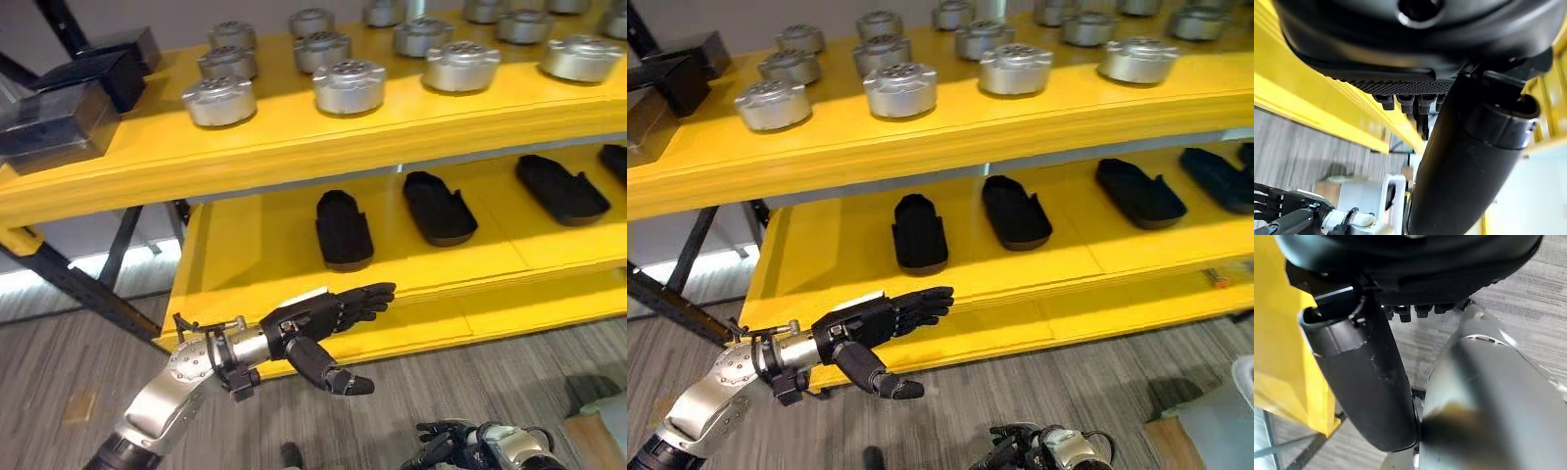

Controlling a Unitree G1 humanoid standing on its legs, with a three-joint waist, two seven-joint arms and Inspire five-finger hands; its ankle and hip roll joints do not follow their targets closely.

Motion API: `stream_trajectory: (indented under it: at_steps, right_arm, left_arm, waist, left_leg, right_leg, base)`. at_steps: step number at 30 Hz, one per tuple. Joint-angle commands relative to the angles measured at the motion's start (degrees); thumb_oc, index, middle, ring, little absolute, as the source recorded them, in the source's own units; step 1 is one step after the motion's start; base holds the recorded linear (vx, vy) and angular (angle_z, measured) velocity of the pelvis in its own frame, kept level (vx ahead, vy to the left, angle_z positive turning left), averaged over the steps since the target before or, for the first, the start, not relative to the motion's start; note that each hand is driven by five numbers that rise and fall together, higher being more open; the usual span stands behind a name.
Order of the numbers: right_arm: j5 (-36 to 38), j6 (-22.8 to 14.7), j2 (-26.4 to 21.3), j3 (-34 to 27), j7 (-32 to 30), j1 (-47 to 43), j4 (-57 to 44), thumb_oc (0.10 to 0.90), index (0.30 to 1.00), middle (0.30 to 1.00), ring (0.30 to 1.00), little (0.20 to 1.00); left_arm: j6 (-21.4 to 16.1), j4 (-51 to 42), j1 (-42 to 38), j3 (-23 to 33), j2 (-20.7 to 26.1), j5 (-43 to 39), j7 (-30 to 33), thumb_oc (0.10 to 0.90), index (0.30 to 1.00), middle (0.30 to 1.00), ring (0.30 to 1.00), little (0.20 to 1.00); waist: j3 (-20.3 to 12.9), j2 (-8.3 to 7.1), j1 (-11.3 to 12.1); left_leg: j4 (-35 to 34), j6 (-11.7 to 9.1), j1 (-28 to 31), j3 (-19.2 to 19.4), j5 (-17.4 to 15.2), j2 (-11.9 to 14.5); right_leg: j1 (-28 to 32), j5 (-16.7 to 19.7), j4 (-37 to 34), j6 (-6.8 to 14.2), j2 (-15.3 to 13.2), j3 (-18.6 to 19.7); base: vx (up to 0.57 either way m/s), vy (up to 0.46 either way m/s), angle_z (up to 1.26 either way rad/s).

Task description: Move parts from the plastic box to the shelf.

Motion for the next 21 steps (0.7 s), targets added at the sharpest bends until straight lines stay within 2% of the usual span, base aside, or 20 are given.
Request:
stream_trajectory:
  at_steps: [1,5,6,11,13,16,17,19,21]
  right_arm:
    - [-11.16,-1.83,-1.68,2.01,-16.11,-2.77,6.71,0.900,1.000,1.000,1.000,1.000]
    - [-12.73,-2.46,-1.95,1.32,-19.59,-3.71,10.04,0.900,1.000,1.000,1.000,1.000]
    - [-12.43,-2.79,-1.84,1.00,-20.03,-3.79,11.57,0.900,1.000,1.000,1.000,1.000]
    - [-13.29,-1.15,-1.62,1.01,-20.93,-3.54,14.67,0.900,1.000,1.000,1.000,1.000]
    - [-12.69,0.60,-1.64,0.49,-20.38,-3.44,15.44,0.900,1.000,1.000,1.000,1.000]
    - [-13.16,-0.01,-1.58,0.01,-21.67,-3.01,16.78,0.900,1.000,1.000,1.000,1.000]
    - [-9.78,-0.34,-1.76,-1.01,-23.78,-2.28,17.90,0.900,1.000,1.000,1.000,1.000]
    - [-8.93,0.74,-1.72,-2.04,-23.67,-2.02,18.38,0.900,1.000,1.000,1.000,1.000]
    - [-8.11,2.32,-1.48,-2.84,-23.37,-1.43,19.29,0.900,1.000,1.000,1.000,1.000]
  left_arm:
    - [-3.55,-3.12,-6.91,0.63,-0.87,-3.00,1.39,0.900,1.000,1.000,1.000,1.000]
    - [-5.84,-2.87,-8.43,-0.84,-0.74,-1.80,3.53,0.900,1.000,1.000,1.000,1.000]
    - [-6.93,-2.39,-9.69,-1.43,-0.76,-0.34,5.98,0.900,1.000,1.000,1.000,1.000]
    - [-7.74,-0.20,-13.08,-2.98,-1.55,0.84,8.12,0.900,1.000,1.000,1.000,1.000]
    - [-7.21,0.06,-14.05,-3.76,-2.06,-0.38,6.82,0.900,1.000,1.000,1.000,1.000]
    - [-7.87,0.70,-14.62,-4.62,-2.56,-0.25,6.65,0.900,1.000,1.000,1.000,1.000]
    - [-6.80,0.97,-14.92,-5.72,-3.60,-2.39,7.69,0.900,1.000,1.000,1.000,1.000]
    - [-6.22,1.91,-15.01,-6.66,-5.21,-2.24,8.61,0.900,1.000,1.000,1.000,1.000]
    - [-5.84,3.17,-14.31,-7.12,-6.84,-2.42,9.57,0.900,1.000,1.000,1.000,1.000]
  waist:
    - [2.36,-0.72,-0.03]
    - [2.63,-0.23,-0.71]
    - [2.66,0.02,-1.19]
    - [2.46,0.06,-2.45]
    - [2.46,0.08,-2.97]
    - [2.57,0.15,-3.57]
    - [2.34,0.15,-4.47]
    - [1.73,-0.01,-5.08]
    - [1.69,-0.52,-5.31]
  left_leg:
    - [-0.06,-0.03,5.83,3.41,-6.10,-0.48]
    - [0.01,0.10,5.83,3.75,-6.26,-0.62]
    - [-0.04,0.15,5.84,4.10,-6.40,-0.72]
    - [-0.12,0.24,6.02,5.01,-6.93,-0.88]
    - [-0.12,0.14,5.95,5.16,-6.93,-0.88]
    - [-0.12,0.15,6.28,5.20,-7.07,-0.91]
    - [-0.12,0.11,7.08,5.64,-7.34,-1.02]
    - [-0.12,-0.13,7.88,6.00,-7.35,-0.82]
    - [0.57,-0.09,8.58,4.67,-7.85,-1.05]
  right_leg:
    - [-2.38,-3.77,3.52,-3.38,3.36,0.05]
    - [-2.73,-3.50,3.39,-3.36,3.45,0.92]
    - [-3.02,-3.34,3.16,-3.24,3.52,1.56]
    - [-3.39,-2.62,2.04,-2.94,3.73,2.71]
    - [-3.78,-2.37,1.85,-2.99,3.99,3.40]
    - [-3.63,-2.21,1.59,-3.00,4.11,3.83]
    - [-3.38,-1.58,0.63,-2.97,4.22,4.71]
    - [-3.55,-0.99,0.08,-3.15,4.32,5.69]
    - [-3.29,-0.42,-0.08,-2.94,4.26,7.47]
  base:
    - [-0.01,0.014,-0.28]
    - [-0.02,0.014,-0.14]
    - [-0.04,0.001,0.00]
    - [-0.05,-0.027,-0.14]
    - [-0.09,-0.028,-0.09]
    - [-0.06,0.012,-0.13]
    - [-0.08,0.064,-0.15]
    - [-0.07,0.092,-0.15]
    - [-0.03,0.114,-0.52]
